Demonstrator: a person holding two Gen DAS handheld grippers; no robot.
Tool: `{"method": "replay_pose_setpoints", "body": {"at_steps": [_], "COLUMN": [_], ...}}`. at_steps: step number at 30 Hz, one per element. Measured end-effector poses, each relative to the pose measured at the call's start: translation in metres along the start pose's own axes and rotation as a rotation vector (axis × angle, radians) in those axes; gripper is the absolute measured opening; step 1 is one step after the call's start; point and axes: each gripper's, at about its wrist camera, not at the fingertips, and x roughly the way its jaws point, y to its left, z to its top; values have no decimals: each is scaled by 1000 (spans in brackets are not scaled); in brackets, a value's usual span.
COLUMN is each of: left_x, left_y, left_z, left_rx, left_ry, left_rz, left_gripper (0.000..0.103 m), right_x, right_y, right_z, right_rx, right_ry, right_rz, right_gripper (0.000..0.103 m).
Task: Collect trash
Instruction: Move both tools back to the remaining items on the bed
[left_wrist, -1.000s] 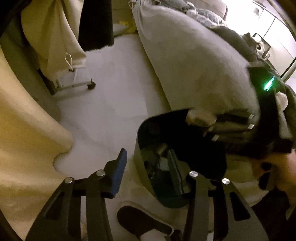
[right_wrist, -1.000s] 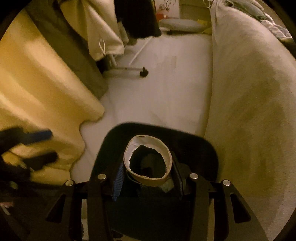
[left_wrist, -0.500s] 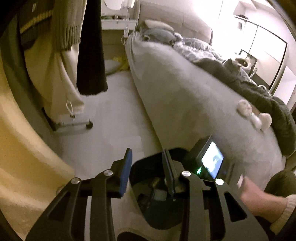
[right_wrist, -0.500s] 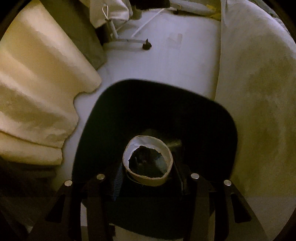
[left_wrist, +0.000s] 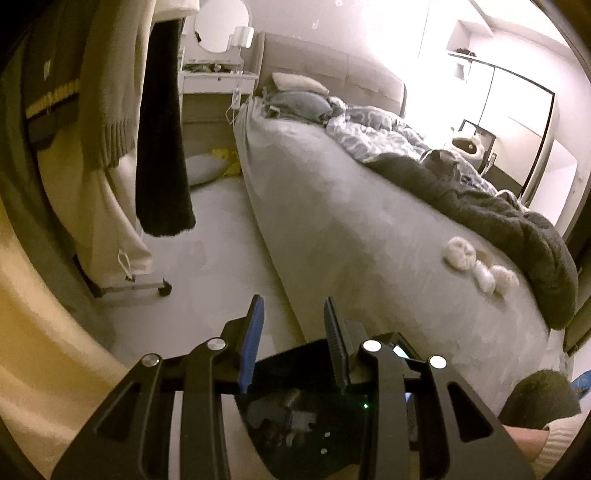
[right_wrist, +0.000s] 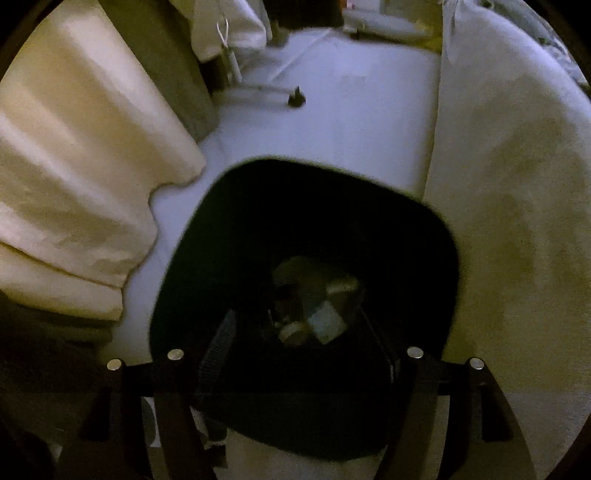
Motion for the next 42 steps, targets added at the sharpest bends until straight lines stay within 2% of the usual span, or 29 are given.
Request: {"method": "replay_pose_setpoints", "body": {"at_steps": [6,8,13,17,26,32,38,42], "left_x": [-6,-7,-5,1,22,37,52,60], "left_y": [-12,-17,-27,-40,-74,-99,-116,-126], "left_z": [16,21,29,33,38,39,39,40], "left_rx": [-1,5,8,14,33,51,42,24], "left_ry": [-42,-53,-71,-68,-52,-38,-21,-17], "left_rz": [-28,-34,-52,-77,-121,-144,-172,-194], "left_gripper": [36,36,42,43,54,60,63,71], "right_x": [-42,-61,-101,-123,-177,-202,-214,-223], "right_y": [-13,-18,-31,-51,-91,-113,-145,-173], "right_z": [4,4,4,0,-21,-37,-50,-59], "right_rx": [13,2,-9,-9,2,20,57,71], "right_ry": [-128,-181,-272,-294,-375,-428,-424,-426], "right_rz": [1,27,-2,-46,-147,-138,-159,-180], "right_gripper": [69,72,74,75,77,78,78,78]}}
